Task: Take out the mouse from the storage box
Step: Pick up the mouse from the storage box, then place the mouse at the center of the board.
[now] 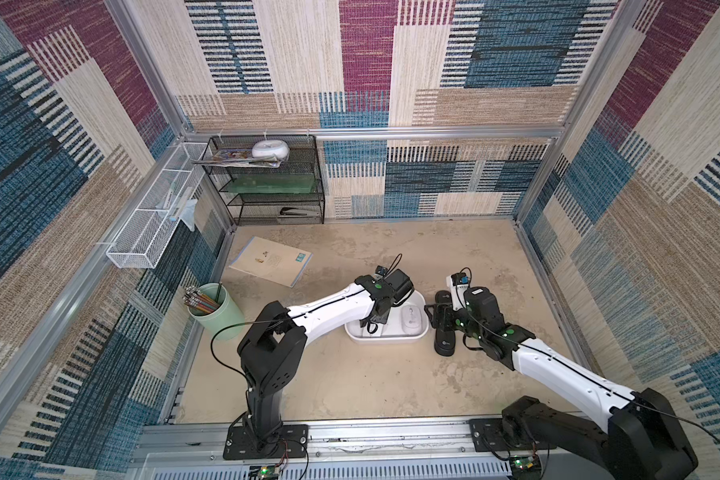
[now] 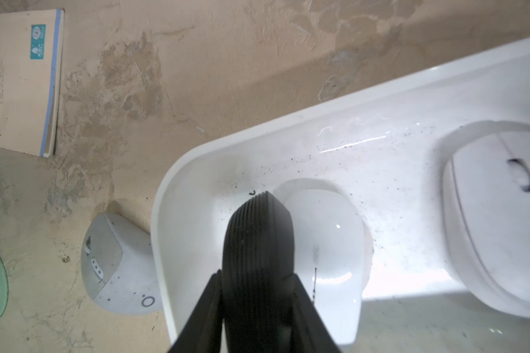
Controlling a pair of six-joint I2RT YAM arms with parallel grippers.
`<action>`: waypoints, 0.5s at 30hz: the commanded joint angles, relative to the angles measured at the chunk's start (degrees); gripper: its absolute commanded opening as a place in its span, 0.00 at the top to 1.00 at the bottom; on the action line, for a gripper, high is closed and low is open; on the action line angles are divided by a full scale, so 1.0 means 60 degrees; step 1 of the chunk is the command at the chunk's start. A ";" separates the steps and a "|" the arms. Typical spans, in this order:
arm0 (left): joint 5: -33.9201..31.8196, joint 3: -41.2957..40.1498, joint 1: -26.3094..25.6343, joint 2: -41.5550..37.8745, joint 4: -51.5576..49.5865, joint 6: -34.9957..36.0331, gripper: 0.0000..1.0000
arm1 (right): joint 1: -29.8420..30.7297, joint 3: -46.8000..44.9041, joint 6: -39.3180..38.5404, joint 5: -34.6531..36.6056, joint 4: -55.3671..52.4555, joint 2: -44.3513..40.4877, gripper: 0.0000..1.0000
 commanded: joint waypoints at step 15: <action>-0.0495 -0.3335 -0.1333 -0.4996 -0.1287 -0.1254 0.79 | 0.0000 0.0182 -0.0056 -0.0126 0.0001 0.0016 0.21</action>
